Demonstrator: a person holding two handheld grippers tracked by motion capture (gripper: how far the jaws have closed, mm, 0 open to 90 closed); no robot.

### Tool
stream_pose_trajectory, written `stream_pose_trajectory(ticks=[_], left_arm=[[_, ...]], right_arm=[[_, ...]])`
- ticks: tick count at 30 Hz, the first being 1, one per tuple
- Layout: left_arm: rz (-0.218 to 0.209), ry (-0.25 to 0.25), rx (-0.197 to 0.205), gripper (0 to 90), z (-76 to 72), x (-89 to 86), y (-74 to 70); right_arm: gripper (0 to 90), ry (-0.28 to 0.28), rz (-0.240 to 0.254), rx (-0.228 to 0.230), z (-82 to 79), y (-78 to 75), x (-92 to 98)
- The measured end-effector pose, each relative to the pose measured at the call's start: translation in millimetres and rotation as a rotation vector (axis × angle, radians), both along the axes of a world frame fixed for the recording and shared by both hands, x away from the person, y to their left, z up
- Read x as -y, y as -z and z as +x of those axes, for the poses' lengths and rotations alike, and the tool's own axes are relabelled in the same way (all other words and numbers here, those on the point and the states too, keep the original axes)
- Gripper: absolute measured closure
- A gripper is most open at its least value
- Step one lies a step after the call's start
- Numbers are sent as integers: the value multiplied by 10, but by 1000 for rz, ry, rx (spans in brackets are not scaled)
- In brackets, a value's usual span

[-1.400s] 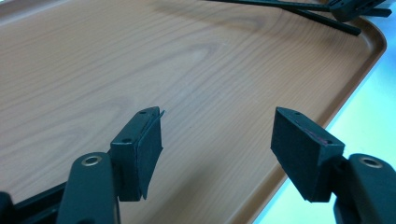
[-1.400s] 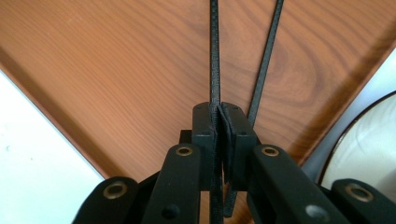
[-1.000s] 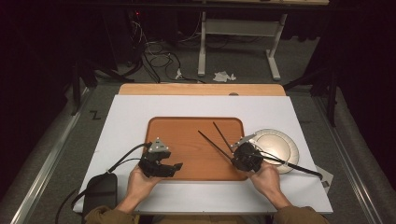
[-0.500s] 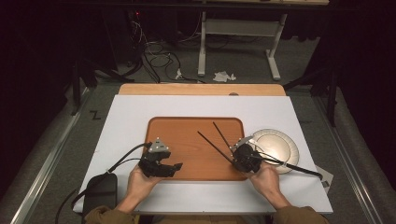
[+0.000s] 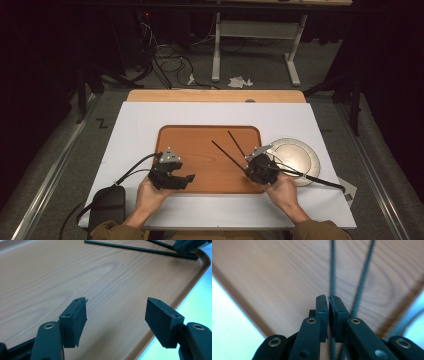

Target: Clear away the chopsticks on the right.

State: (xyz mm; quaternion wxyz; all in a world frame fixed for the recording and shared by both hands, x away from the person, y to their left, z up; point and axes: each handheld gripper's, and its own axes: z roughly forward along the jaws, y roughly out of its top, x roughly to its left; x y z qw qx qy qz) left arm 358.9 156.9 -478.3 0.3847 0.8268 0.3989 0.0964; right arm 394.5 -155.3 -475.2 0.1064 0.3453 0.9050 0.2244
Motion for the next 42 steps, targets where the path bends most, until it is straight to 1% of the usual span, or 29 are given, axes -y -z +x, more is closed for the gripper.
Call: stream_pose_trajectory(ticks=[1, 3, 5, 6, 7, 10, 11, 12, 14, 16, 17, 19, 21, 25, 26, 28, 29, 30, 32, 35, 40, 42], left_arm=[[1, 0, -1, 336, 0, 0, 0], [2, 0, -1, 336, -1, 1, 0], [1, 0, 1, 336, -4, 0, -1], [1, -1, 2, 336, -5, -1, -2], [0, 0, 2, 336, -6, -2, -3], [7, 2, -1, 336, -8, -2, -1], [6, 2, -1, 336, -10, -1, -1], [2, -3, 1, 335, -12, 2, 0], [4, -5, 2, 335, -17, 1, -1], [7, -6, 2, 335, -25, 1, -1], [9, -6, 2, 335, -27, 0, -1], [16, -2, 2, 335, -30, -10, -4], [11, -10, 4, 335, -37, -9, -3], [9, -12, 4, 335, -46, -9, -2], [18, -5, 3, 335, -47, -17, -7], [13, -9, 5, 335, -52, -15, -7], [13, -9, 5, 335, -54, -17, -9], [12, -13, 7, 335, -57, -17, -8], [12, -12, 6, 335, -59, -25, -10], [11, -14, 8, 335, -62, -27, -10], [4, -17, 11, 335, -68, -27, -11], [4, -17, 11, 335, -68, -26, -10]], right_arm=[[875, -9, 11, -2, -7, 19, -21], [875, -25, -3, -15, -1, 44, -45], [875, -27, -18, -23, 16, 74, -49], [875, -16, -17, -26, 19, 90, -56], [875, -15, -33, -27, 26, 95, -54], [875, 10, -41, -23, 60, 99, -43], [874, 8, -47, -11, 82, 101, -31], [874, 20, -54, -7, 96, 98, -26], [874, 33, -55, 2, 119, 103, -22], [875, 43, -57, 2, 139, 102, -21], [874, 41, -61, 6, 158, 101, -16], [874, 53, -53, 11, 178, 108, -15], [874, 53, -64, 11, 195, 101, -7], [863, 61, -65, 12, 193, 100, -5], [862, 60, -65, 12, 194, 100, -4], [857, 59, -67, 12, 194, 98, -3], [849, 62, -65, 8, 189, 96, -4], [831, 53, -63, 12, 186, 88, 0], [814, 43, -39, 20, 163, 47, 9], [792, 35, 0, 30, 131, -40, 42], [753, 12, 30, 57, 64, -172, 123], [742, 10, 50, 63, 37, -227, 159]])
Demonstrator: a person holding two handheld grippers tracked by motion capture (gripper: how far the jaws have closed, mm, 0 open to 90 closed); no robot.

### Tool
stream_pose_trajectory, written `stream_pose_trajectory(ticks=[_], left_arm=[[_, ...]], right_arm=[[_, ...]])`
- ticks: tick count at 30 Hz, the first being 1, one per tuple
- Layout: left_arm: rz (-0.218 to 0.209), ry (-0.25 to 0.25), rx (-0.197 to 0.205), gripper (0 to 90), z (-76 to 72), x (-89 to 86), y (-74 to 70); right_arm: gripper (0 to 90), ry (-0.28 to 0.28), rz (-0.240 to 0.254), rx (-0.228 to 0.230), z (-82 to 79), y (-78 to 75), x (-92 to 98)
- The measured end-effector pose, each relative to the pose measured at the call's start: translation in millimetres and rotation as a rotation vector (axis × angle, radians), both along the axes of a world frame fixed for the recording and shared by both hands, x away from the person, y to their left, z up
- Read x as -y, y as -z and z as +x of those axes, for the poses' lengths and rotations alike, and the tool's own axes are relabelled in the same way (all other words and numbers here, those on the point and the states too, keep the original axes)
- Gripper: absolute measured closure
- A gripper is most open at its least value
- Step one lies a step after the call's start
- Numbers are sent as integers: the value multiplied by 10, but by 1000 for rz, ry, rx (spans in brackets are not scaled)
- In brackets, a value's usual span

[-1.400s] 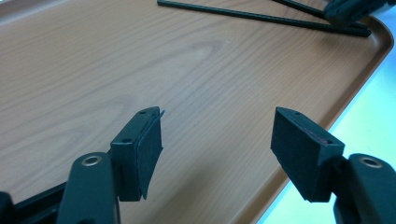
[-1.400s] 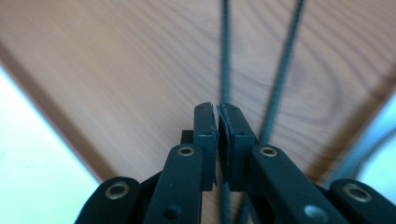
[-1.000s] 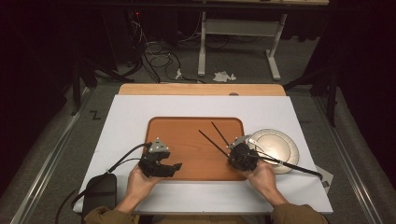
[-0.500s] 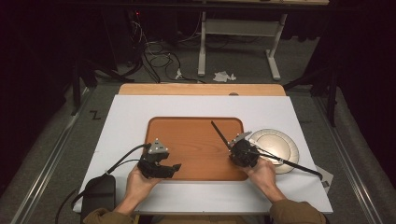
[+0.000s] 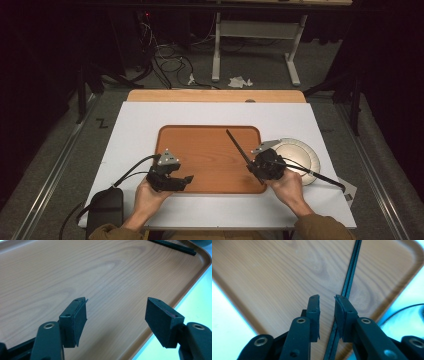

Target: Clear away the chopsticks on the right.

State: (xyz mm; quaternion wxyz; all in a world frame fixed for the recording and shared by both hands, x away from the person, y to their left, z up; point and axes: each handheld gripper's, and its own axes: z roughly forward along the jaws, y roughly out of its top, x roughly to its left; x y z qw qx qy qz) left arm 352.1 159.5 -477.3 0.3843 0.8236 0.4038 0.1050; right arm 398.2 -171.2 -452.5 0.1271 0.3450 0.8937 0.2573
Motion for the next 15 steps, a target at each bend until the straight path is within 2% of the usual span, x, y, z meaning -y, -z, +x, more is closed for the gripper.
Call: stream_pose_trajectory(ticks=[9, 15], left_arm=[[0, 0, 0, 335, -2, -2, -2], [-2, -1, 2, 336, -3, -1, -3]], right_arm=[[698, -6, 67, 41, -151, -227, 239], [696, -9, 75, 59, -262, -298, 384]])
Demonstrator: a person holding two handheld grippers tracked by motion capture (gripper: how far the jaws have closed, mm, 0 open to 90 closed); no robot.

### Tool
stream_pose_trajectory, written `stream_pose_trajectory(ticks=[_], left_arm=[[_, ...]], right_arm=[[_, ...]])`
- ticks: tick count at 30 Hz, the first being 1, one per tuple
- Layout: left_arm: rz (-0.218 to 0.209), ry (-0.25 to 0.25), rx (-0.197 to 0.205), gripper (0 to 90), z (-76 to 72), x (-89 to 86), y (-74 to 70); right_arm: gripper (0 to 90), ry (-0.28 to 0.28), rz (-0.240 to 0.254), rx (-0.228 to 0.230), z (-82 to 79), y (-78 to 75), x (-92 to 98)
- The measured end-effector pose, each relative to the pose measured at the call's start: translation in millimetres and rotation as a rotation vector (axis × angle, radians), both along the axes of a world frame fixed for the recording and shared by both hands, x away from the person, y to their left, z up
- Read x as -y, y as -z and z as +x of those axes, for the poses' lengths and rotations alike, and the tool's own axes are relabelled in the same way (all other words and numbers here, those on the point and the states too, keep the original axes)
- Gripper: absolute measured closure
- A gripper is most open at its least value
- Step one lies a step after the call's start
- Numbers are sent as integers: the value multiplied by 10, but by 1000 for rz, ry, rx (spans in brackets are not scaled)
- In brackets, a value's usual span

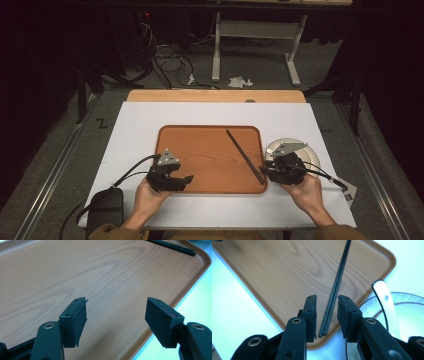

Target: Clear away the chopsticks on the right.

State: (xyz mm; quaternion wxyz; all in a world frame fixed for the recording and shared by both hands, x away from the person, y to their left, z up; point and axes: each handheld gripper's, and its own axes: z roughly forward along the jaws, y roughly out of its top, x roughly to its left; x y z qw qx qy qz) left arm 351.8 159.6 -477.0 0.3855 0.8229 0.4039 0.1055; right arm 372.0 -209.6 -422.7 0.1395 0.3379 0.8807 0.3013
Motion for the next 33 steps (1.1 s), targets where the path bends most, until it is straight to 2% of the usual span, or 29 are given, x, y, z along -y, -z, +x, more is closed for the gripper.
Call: stream_pose_trajectory(ticks=[12, 23, 26, 33], left_arm=[[-1, -1, 1, 336, -3, 3, -1], [5, 2, 4, 336, -4, -2, -5], [2, 0, 4, 336, -4, 1, -3], [5, 2, 3, 336, -4, -2, -5]], right_arm=[[684, 27, 42, 15, -135, -53, 259], [670, 48, 68, -6, -190, 61, 415], [667, 45, 55, 8, -203, 96, 432], [660, 62, 75, -19, -203, 207, 462]])
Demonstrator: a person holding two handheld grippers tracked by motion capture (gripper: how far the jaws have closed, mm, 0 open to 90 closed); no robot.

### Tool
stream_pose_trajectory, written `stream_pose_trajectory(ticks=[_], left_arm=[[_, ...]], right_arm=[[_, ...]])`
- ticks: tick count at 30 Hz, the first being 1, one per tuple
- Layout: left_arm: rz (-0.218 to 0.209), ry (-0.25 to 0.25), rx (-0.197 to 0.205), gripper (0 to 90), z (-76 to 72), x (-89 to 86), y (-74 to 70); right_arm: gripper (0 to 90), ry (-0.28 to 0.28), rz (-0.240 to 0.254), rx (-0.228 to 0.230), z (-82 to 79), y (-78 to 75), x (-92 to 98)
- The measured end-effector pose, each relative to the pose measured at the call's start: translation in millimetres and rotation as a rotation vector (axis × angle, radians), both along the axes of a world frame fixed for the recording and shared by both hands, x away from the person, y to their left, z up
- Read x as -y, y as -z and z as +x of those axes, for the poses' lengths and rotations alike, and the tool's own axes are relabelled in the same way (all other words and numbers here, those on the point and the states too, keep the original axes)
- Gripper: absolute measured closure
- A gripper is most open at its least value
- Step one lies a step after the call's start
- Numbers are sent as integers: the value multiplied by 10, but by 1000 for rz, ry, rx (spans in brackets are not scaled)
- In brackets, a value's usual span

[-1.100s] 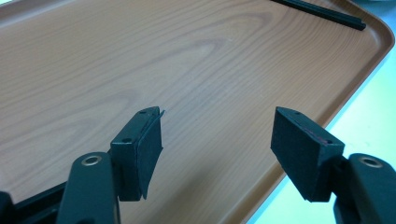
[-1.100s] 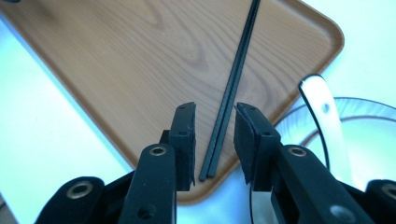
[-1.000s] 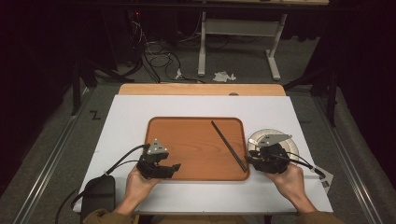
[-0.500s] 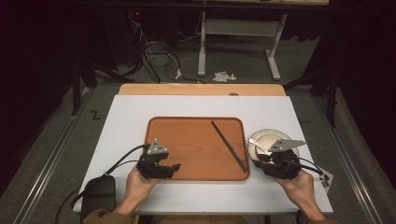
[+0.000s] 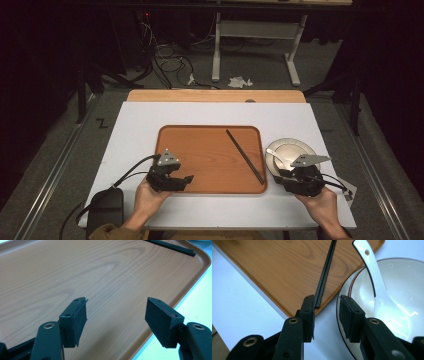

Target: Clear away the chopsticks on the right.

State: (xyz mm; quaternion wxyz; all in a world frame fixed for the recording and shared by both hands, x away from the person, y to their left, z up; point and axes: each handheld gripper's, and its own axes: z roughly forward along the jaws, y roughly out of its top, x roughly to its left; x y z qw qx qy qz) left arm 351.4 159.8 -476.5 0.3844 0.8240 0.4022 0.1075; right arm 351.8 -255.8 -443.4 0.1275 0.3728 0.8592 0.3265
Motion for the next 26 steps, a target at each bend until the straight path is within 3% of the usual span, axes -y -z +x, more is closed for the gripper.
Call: stream_pose_trajectory(ticks=[13, 17, 26], left_arm=[[-3, 1, 1, 336, -1, 1, -3], [-12, -3, 2, 336, -5, 6, -3], [-9, -1, 2, 336, 5, 6, -1]], right_arm=[[631, -33, 5, -23, -11, 166, -122], [624, -61, -41, -33, 1, 252, -191], [605, -79, -52, -25, 12, 288, -227]])
